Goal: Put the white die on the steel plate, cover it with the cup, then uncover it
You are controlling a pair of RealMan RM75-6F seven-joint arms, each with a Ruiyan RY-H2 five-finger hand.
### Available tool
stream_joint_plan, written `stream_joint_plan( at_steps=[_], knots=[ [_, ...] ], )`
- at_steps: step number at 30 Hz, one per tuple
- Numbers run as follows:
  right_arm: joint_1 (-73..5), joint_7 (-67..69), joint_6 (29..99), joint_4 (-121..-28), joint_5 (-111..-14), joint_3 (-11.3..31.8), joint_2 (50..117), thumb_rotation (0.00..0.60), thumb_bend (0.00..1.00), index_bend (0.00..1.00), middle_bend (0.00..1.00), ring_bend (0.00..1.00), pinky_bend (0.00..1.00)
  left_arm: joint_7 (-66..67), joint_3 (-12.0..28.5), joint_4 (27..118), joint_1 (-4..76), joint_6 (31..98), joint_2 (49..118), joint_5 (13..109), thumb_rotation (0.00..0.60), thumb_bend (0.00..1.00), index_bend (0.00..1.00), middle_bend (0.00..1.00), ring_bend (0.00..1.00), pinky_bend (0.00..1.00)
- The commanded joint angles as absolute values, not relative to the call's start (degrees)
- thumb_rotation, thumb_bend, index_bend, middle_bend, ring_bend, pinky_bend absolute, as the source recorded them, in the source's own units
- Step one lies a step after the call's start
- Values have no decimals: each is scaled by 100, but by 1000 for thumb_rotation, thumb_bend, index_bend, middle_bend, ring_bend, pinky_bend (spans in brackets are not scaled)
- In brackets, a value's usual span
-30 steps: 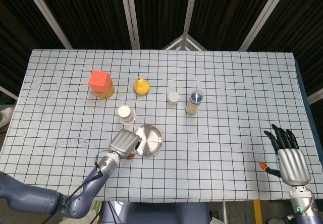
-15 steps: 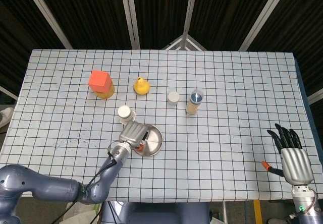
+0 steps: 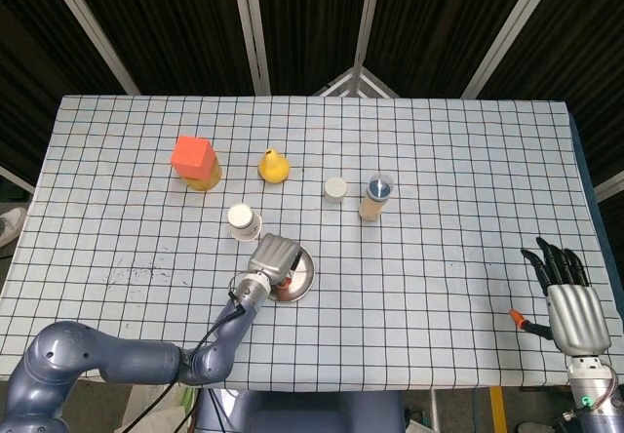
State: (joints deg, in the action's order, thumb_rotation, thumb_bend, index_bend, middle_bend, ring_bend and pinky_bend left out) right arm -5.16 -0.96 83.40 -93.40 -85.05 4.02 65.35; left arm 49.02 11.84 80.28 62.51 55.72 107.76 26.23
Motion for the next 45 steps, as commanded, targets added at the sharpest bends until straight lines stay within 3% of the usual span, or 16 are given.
stream_joint_plan(
  at_steps=[1, 15, 20, 25, 30, 37, 38, 40, 45],
  knots=[
    [-512, -74, 8346, -9339, -8504, 404, 6521, 600, 171, 162, 33, 54, 0, 4923, 1195, 8093, 6267, 5636, 10755, 2636, 600, 312, 443, 838, 721, 756],
    [-524, -92, 8342, -9393, -8565, 378, 6522, 600, 172, 162, 33, 56, 0, 5329, 1212, 9068, 6274, 6225, 10211, 2470, 600, 309, 312, 831, 715, 755],
    [-526, -111, 8347, -9398, -8566, 380, 6533, 600, 171, 162, 33, 57, 0, 5231, 1271, 9526, 6172, 6411, 9902, 2541, 600, 305, 316, 831, 715, 755],
    [-521, -102, 8350, -9399, -8543, 386, 6532, 600, 172, 162, 33, 56, 0, 5044, 1314, 10379, 5918, 6695, 9177, 2797, 600, 209, 312, 830, 714, 755],
    [-514, -161, 8368, -9455, -8584, 363, 6540, 600, 171, 162, 33, 57, 0, 4656, 1368, 10932, 5647, 6760, 8510, 3095, 600, 188, 283, 829, 715, 755],
    [-507, -215, 8375, -9480, -8568, 362, 6551, 600, 171, 162, 33, 57, 0, 4429, 1400, 11166, 5468, 6777, 7918, 3322, 600, 189, 285, 829, 714, 755],
    [-312, -164, 8712, -9626, -8735, 318, 6216, 600, 171, 162, 33, 57, 0, 4471, 1382, 11187, 5464, 6783, 7807, 3287, 600, 189, 286, 828, 714, 755],
    [-474, -220, 8413, -9319, -8588, 361, 6556, 600, 171, 162, 33, 56, 0, 4577, 1352, 11159, 5476, 6819, 7689, 3206, 600, 189, 287, 828, 714, 755],
    [-468, -113, 8460, -9268, -8655, 351, 6596, 600, 172, 162, 33, 57, 0, 4823, 1336, 10847, 5555, 6949, 7599, 2950, 600, 188, 288, 828, 714, 755]
  ],
)
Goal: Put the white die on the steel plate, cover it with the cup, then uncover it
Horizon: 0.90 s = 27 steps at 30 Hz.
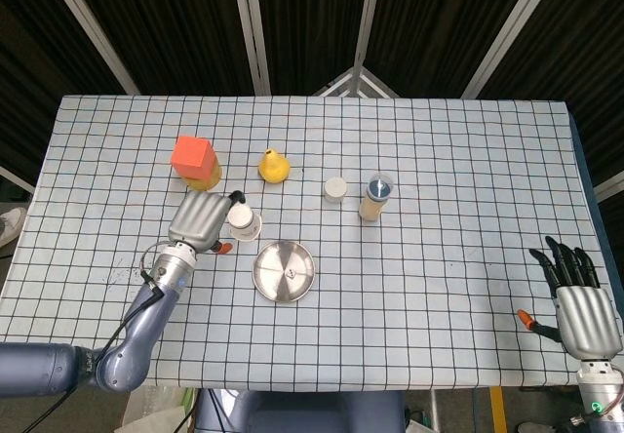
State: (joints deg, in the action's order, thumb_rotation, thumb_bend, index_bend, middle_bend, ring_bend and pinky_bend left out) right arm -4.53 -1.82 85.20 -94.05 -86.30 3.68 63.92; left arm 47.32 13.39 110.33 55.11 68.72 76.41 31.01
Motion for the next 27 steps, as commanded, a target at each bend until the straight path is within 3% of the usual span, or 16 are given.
stream_joint_plan(
  at_steps=[1, 14, 15, 17, 19, 22, 27],
  knots=[
    [-471, -93, 8456, -9270, -8663, 349, 6592, 600, 172, 162, 33, 57, 0, 4832, 1348, 10779, 5568, 6946, 7608, 2890, 600, 188, 288, 828, 714, 755],
    [-508, -92, 8315, -9334, -8591, 331, 6559, 600, 172, 162, 33, 57, 0, 5030, 1307, 9975, 5857, 6618, 8053, 2356, 600, 188, 283, 827, 712, 753],
    [-214, 34, 8940, -9376, -8690, 403, 6145, 600, 172, 162, 33, 57, 0, 5043, 1298, 9938, 5878, 6585, 8091, 2330, 600, 181, 281, 827, 711, 752],
    [-467, -54, 8420, -9075, -8603, 367, 6577, 600, 172, 162, 33, 57, 0, 5064, 1281, 9845, 5929, 6518, 8192, 2282, 600, 169, 281, 827, 711, 752],
    [-386, -31, 8754, -8996, -8607, 524, 6399, 600, 171, 162, 33, 57, 0, 5096, 1267, 9777, 5965, 6502, 8257, 2241, 600, 163, 280, 827, 711, 752],
    [-477, 27, 8526, -8682, -8602, 449, 6767, 600, 171, 162, 33, 57, 0, 5194, 1234, 9666, 6023, 6527, 8341, 2171, 600, 163, 276, 827, 711, 752],
    [-447, 247, 8515, -8772, -8697, 362, 6666, 600, 171, 162, 33, 57, 0, 5235, 1208, 9490, 6083, 6517, 8506, 2110, 600, 163, 273, 826, 710, 752]
  ],
)
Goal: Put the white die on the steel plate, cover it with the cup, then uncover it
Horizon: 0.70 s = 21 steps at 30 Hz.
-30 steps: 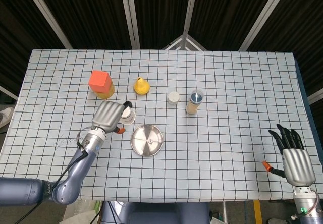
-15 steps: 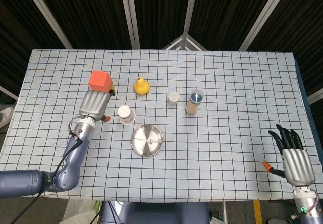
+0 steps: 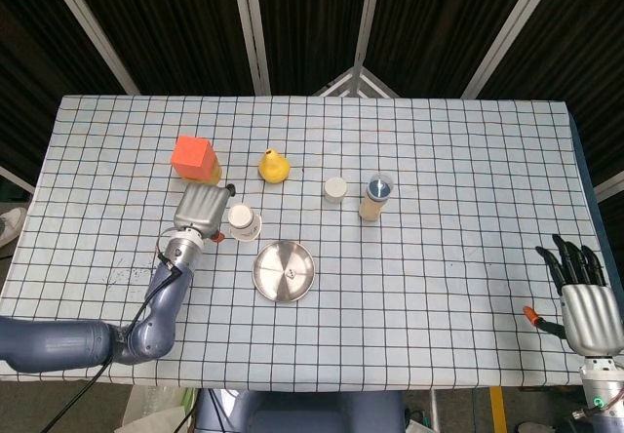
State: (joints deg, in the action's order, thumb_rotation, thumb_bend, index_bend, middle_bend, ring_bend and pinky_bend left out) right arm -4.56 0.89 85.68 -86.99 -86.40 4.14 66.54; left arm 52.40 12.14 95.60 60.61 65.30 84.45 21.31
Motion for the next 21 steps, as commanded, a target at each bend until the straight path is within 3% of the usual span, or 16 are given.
stream_joint_plan(
  at_steps=[1, 21],
  knots=[
    [-447, 249, 8513, -8796, -8704, 357, 6653, 600, 171, 162, 33, 57, 0, 5232, 1207, 9472, 6086, 6513, 8520, 2108, 600, 163, 273, 826, 710, 752],
    [-514, 132, 8213, -9142, -8532, 322, 6536, 600, 171, 162, 33, 57, 0, 5067, 1182, 8754, 6184, 6217, 9003, 2223, 600, 163, 276, 802, 687, 748]
  ],
)
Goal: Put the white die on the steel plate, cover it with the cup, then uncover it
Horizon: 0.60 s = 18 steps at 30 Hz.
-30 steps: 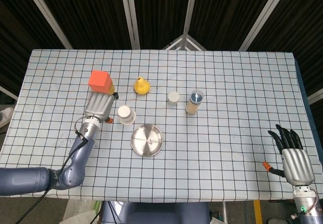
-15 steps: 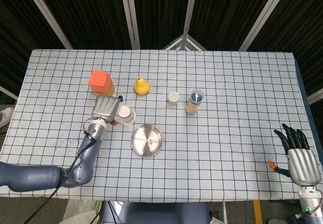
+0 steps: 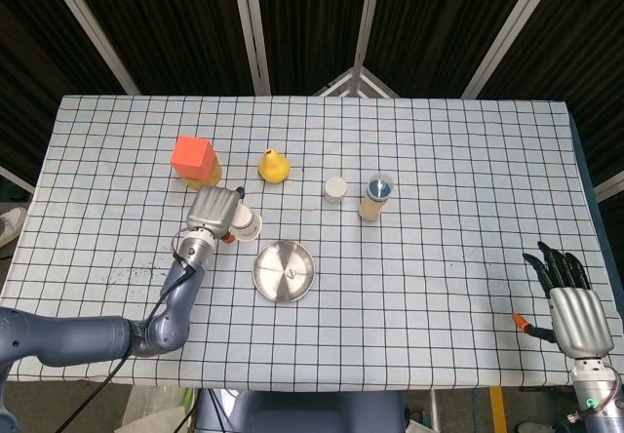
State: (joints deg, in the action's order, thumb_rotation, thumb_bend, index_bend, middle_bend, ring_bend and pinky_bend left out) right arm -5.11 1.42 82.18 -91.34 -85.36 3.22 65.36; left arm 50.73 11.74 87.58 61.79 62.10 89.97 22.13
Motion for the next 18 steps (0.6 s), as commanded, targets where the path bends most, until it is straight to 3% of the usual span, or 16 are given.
stream_joint_plan(
  at_steps=[1, 9, 14, 18],
  knots=[
    [-517, 121, 8206, -9149, -8527, 321, 6536, 600, 171, 162, 33, 57, 0, 5050, 1200, 8755, 6187, 6233, 9009, 2246, 600, 163, 278, 793, 683, 747],
    [-534, 87, 8177, -9167, -8487, 339, 6541, 600, 171, 162, 33, 57, 0, 4547, 1723, 9179, 6132, 6327, 8781, 2222, 600, 163, 318, 756, 682, 755],
    [-549, 75, 8166, -9179, -8488, 344, 6556, 600, 171, 162, 33, 60, 0, 4515, 1853, 9460, 6106, 6586, 8568, 2337, 600, 163, 296, 615, 678, 764],
    [-552, 56, 8169, -9203, -8508, 335, 6561, 600, 171, 162, 33, 63, 0, 4783, 1697, 9516, 6116, 6659, 8477, 2210, 600, 163, 290, 530, 675, 771]
  ],
)
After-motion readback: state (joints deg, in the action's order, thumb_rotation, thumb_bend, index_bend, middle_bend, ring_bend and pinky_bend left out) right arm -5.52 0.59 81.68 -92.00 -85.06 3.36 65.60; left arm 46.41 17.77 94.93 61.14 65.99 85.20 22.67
